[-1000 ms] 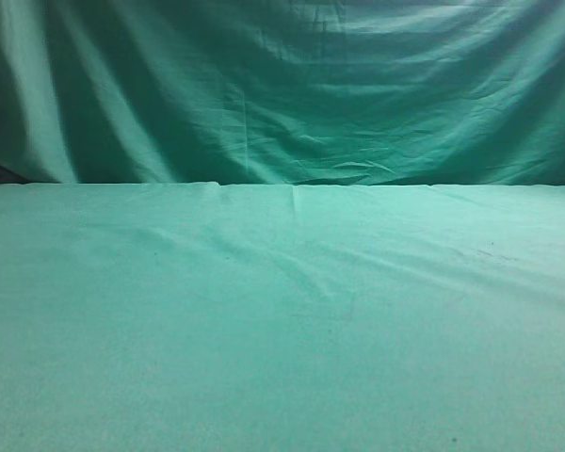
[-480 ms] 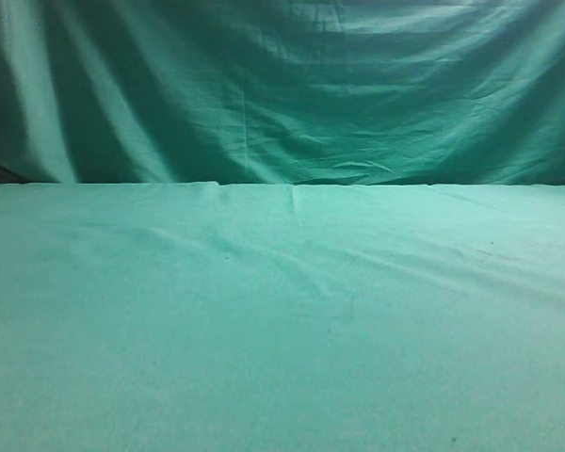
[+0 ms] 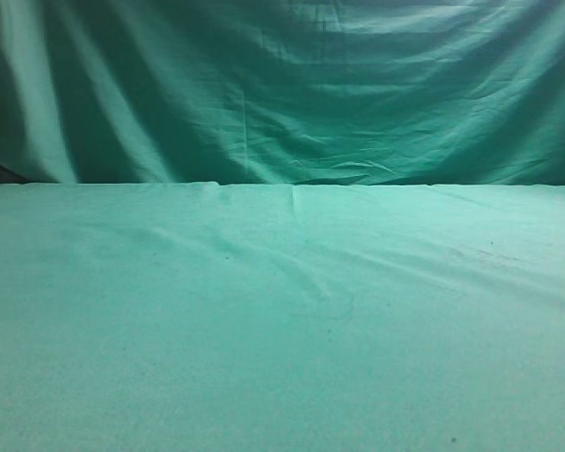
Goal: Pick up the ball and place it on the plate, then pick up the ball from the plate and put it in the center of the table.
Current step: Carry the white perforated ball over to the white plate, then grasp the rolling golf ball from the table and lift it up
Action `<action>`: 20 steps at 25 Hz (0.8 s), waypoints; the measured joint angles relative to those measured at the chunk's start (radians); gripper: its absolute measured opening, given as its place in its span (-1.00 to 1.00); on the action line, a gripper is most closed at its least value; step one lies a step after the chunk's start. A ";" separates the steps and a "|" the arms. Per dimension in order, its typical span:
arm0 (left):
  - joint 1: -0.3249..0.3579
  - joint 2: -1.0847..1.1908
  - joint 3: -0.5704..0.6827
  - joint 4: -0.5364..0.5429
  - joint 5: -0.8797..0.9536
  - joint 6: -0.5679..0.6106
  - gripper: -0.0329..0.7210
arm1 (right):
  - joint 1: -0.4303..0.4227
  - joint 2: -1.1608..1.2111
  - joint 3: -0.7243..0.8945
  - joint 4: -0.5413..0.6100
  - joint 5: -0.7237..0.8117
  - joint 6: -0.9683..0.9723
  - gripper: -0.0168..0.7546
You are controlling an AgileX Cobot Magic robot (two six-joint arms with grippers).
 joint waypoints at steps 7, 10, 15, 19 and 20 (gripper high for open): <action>0.000 0.000 -0.134 -0.231 0.105 0.111 0.77 | 0.000 0.000 0.000 0.000 0.000 0.000 -0.96; 0.000 0.000 -0.231 -0.347 0.203 0.173 0.43 | 0.000 0.000 0.000 0.000 0.000 0.000 -0.96; 0.000 -0.047 -0.342 -0.576 0.288 0.329 -0.60 | 0.000 0.000 0.000 0.000 0.000 0.000 -0.96; 0.000 -0.154 -0.350 -0.730 0.303 0.458 -0.91 | 0.000 0.000 0.000 0.000 0.000 0.000 -0.96; 0.000 -0.187 -0.350 -0.753 0.308 0.480 -0.91 | 0.000 0.000 0.000 0.000 0.000 0.000 -0.96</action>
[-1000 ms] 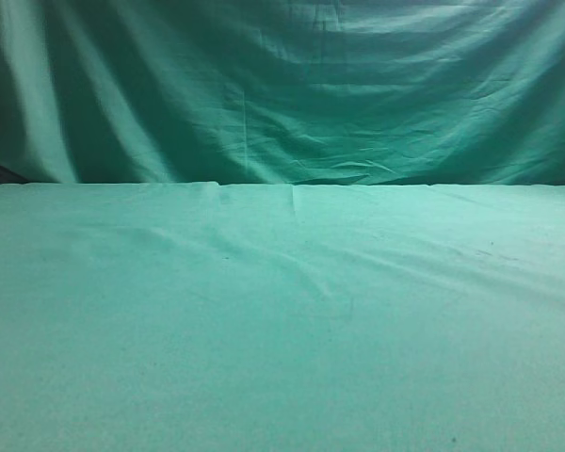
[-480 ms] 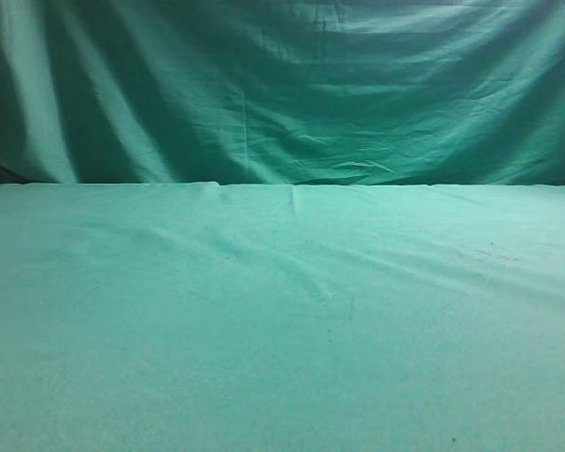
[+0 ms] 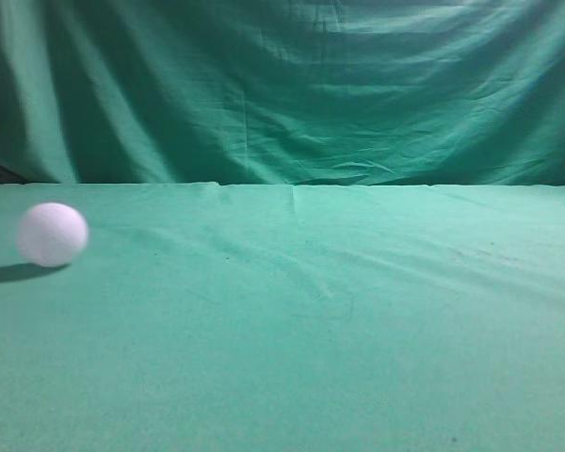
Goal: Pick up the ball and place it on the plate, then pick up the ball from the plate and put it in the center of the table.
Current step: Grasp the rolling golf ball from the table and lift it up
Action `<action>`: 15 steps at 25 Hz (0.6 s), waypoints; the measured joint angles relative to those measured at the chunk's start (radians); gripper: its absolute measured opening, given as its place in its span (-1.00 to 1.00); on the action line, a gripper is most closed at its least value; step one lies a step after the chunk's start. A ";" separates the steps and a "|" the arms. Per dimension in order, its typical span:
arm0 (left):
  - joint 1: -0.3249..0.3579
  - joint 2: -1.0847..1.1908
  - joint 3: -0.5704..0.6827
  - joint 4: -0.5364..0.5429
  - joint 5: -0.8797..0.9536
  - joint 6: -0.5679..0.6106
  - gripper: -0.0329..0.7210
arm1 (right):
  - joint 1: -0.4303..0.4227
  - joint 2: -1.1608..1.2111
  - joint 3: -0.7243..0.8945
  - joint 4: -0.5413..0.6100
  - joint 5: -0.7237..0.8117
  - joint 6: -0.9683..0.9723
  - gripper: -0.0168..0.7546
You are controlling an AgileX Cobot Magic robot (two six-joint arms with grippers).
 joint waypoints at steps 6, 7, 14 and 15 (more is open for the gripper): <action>0.000 -0.229 0.094 -0.104 -0.014 0.102 -0.91 | 0.000 0.000 0.000 0.000 0.000 0.000 -0.96; 0.000 -0.275 0.120 -0.116 -0.030 0.108 -0.91 | 0.000 0.000 0.000 0.000 0.000 0.000 -0.96; -0.091 -0.514 0.344 -0.129 -0.137 0.204 -0.91 | 0.000 0.000 0.000 0.000 0.000 0.000 -0.96; -0.125 -0.535 0.378 -0.129 -0.156 0.211 -0.91 | 0.000 0.000 0.000 0.000 0.000 0.000 -0.96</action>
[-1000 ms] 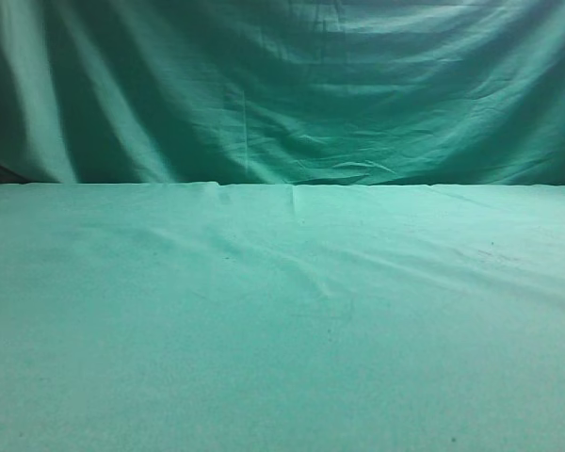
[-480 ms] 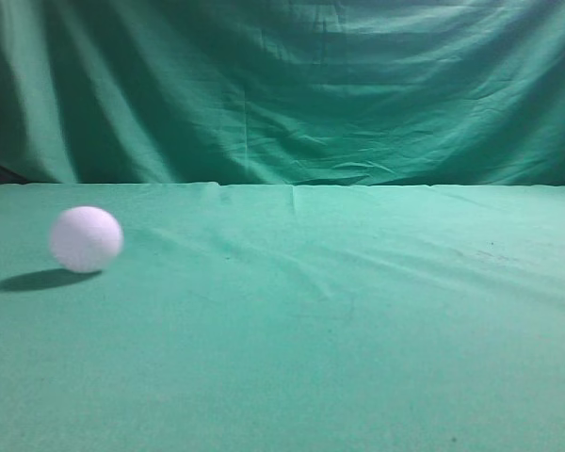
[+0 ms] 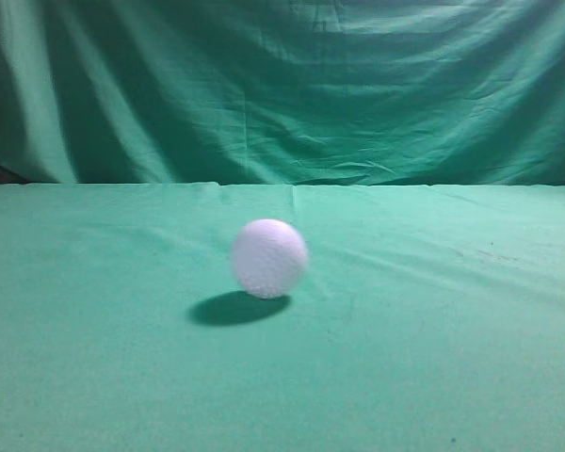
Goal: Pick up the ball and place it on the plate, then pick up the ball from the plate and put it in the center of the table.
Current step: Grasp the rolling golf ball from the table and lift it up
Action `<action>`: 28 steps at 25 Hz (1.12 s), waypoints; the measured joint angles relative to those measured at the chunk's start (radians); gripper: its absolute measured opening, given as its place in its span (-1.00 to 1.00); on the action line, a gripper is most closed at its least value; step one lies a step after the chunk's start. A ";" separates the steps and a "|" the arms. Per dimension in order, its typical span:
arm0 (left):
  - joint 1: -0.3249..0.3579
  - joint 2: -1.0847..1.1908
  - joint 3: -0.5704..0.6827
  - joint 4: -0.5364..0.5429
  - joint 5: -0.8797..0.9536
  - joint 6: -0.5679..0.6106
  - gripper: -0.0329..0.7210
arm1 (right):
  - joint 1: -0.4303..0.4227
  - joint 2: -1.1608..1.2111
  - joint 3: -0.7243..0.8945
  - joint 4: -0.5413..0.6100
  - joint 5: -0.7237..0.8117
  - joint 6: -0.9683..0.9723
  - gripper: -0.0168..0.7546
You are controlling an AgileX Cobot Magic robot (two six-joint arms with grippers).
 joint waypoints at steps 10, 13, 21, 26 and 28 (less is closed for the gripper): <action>-0.133 -0.342 0.346 0.005 -0.235 0.051 -0.91 | 0.000 0.000 0.000 0.106 -0.126 0.015 -0.96; -0.133 -0.447 0.454 0.004 -0.290 0.064 -0.91 | 0.000 0.000 0.000 0.183 -0.226 0.026 -0.96; -0.134 -0.616 0.668 0.004 -0.357 0.066 -0.91 | 0.000 0.000 -0.004 0.203 -0.384 0.030 -0.96; -0.136 -0.626 0.739 0.063 -0.380 0.066 -0.91 | 0.000 0.011 -0.141 0.127 -0.179 0.005 -0.96; -0.136 -0.626 0.761 0.083 -0.400 0.068 -0.91 | 0.000 0.065 -0.221 0.101 -0.040 -0.009 -0.96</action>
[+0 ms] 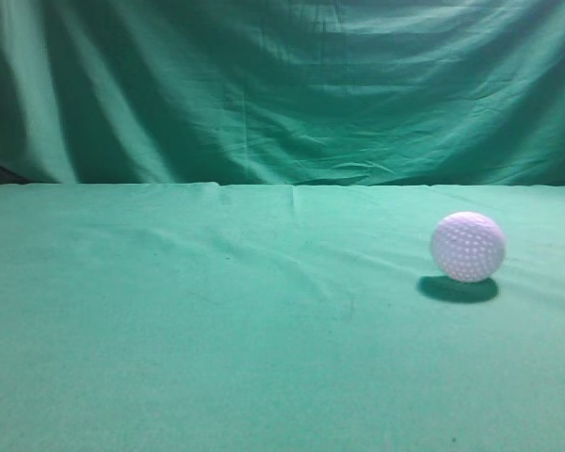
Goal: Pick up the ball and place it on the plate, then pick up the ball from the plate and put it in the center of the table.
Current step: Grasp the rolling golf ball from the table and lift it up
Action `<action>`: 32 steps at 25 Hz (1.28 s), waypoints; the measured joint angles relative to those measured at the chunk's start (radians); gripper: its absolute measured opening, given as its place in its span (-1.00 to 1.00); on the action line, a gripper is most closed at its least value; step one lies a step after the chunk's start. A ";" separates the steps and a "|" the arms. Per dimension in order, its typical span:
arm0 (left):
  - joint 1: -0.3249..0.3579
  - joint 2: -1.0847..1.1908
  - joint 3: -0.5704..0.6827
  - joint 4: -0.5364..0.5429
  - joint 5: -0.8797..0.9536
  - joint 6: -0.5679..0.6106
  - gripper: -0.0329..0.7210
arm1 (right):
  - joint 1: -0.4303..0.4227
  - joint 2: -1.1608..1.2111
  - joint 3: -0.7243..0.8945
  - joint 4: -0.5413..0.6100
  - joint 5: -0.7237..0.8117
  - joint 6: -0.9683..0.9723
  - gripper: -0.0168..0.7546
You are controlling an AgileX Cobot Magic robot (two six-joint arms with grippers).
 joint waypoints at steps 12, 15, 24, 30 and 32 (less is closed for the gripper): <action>0.000 0.000 0.012 0.005 -0.035 0.000 -0.91 | 0.000 0.302 -0.174 -0.008 0.200 -0.031 -0.96; 0.000 0.000 0.012 0.005 -0.035 0.000 -0.91 | 0.002 0.327 -0.199 0.015 0.258 -0.151 -0.96; 0.000 0.000 0.012 0.021 -0.035 0.002 -0.91 | 0.225 0.540 -0.376 0.025 0.507 -0.334 -0.96; 0.000 0.000 0.012 0.029 -0.035 0.002 -0.91 | 0.381 0.776 -0.456 0.025 0.521 -0.335 -0.96; 0.000 0.000 0.012 0.030 -0.035 0.002 -0.91 | 0.425 0.855 -0.482 0.025 0.513 -0.335 -0.96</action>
